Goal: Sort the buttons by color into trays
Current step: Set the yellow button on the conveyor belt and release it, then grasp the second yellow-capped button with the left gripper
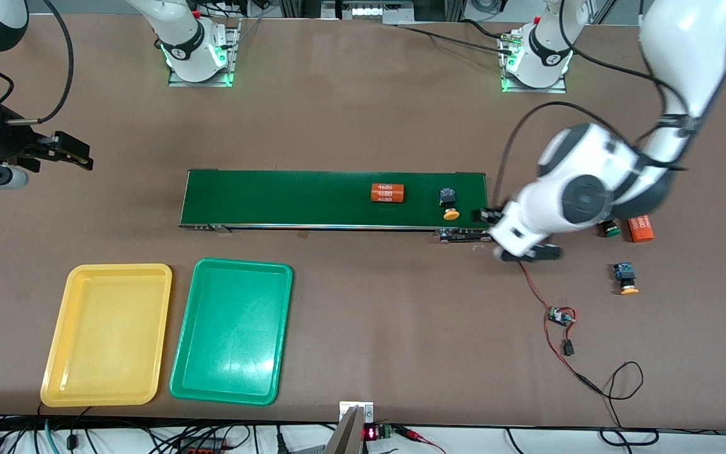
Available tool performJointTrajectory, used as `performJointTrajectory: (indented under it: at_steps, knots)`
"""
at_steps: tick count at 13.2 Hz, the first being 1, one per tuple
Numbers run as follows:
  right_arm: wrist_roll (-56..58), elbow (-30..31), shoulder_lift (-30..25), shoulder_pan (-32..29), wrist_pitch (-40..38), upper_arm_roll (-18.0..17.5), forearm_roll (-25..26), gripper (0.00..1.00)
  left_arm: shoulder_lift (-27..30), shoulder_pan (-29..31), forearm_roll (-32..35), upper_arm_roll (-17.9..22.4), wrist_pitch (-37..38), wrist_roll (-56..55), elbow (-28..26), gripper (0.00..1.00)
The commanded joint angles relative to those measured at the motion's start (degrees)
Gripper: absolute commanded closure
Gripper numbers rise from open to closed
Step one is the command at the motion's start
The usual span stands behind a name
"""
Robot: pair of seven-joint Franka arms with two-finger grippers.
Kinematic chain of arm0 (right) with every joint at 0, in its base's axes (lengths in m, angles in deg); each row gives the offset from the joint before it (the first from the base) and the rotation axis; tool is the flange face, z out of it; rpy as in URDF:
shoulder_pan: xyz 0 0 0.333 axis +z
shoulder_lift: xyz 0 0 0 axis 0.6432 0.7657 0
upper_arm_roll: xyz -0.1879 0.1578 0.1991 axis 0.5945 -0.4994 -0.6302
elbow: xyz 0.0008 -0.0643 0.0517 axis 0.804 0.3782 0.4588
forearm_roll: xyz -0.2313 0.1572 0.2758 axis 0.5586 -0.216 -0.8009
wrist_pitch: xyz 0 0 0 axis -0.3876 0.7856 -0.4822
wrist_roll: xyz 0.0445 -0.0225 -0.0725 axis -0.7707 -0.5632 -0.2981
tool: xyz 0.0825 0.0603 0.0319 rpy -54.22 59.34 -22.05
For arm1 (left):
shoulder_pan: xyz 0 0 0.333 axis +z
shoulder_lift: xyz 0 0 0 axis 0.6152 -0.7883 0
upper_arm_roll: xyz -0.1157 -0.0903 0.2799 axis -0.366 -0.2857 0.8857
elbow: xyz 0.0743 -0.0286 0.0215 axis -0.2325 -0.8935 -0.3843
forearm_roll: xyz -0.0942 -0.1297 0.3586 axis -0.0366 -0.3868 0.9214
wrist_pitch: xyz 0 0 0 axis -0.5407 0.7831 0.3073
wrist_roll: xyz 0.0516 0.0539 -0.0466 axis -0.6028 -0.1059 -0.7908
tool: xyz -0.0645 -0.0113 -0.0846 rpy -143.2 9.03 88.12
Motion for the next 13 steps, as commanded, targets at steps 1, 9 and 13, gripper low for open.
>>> performJointTrajectory:
  at_steps: [1, 9, 13]
  knots:
    - [-0.25, 0.18, -0.29, -0.39, 0.04, -0.30, -0.28, 0.00, -2.63, -0.19, 9.22, 7.08, 1.26, 5.58, 2.34, 0.00]
    - [-0.08, 0.36, -0.29, -0.39, 0.22, -0.30, -0.28, 0.00, -10.10, 7.61, 12.88, 16.16, -10.15, 29.03, 7.52, 0.00]
    - [0.19, 0.36, -0.29, -0.39, 0.22, -0.30, -0.28, 0.00, -13.71, 11.49, 8.39, 16.16, -15.35, 34.77, 7.52, 0.00]
